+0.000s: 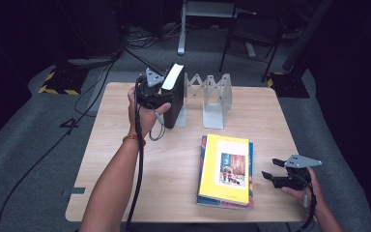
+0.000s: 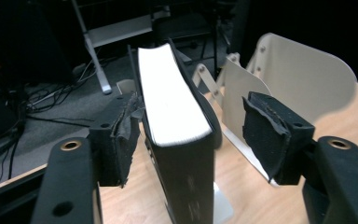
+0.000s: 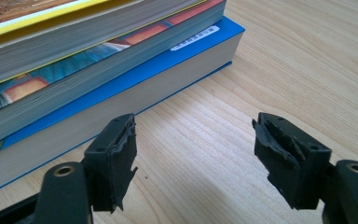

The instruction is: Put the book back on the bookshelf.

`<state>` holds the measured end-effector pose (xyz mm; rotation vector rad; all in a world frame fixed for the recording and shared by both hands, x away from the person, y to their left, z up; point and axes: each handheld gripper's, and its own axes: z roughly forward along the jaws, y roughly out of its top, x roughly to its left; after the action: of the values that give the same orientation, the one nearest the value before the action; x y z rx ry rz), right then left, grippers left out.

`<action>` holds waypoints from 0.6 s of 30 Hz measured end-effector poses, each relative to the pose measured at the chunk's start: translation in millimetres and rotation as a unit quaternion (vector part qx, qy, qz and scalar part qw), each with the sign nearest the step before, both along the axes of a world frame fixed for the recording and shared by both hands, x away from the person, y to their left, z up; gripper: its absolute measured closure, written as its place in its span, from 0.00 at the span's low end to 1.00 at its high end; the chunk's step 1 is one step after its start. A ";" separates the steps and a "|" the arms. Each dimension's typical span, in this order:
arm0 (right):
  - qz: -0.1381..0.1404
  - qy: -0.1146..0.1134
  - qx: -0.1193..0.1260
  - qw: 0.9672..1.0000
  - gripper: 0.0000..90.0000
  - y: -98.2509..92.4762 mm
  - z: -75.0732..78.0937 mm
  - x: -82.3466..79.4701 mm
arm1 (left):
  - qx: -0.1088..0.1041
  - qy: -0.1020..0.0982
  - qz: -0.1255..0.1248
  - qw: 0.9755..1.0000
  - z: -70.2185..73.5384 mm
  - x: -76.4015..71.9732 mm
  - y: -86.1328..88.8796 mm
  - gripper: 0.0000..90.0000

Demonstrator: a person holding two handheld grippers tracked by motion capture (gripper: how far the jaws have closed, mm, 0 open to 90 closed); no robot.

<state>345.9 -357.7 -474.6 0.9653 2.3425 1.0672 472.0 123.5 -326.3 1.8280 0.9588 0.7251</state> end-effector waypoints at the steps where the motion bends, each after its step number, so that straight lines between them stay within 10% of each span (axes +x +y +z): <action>1: -0.001 0.000 0.001 1.000 0.34 -0.1 0.0 0.1 | 0.003 -0.001 -0.006 1.000 -1.1 -4.4 0.8 0.37; 10: -0.014 -0.003 0.003 1.000 0.31 -0.5 1.0 0.9 | 0.052 0.014 -0.068 0.996 -17.4 -42.4 2.1 0.28; 18: -0.010 -0.012 0.012 1.000 0.30 1.5 6.0 -1.7 | 0.073 0.054 -0.165 0.982 -59.6 -82.2 6.4 0.25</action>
<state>344.2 -356.2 -468.7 0.9770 2.3022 1.0963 389.8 129.9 -385.9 2.1085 0.6595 0.5043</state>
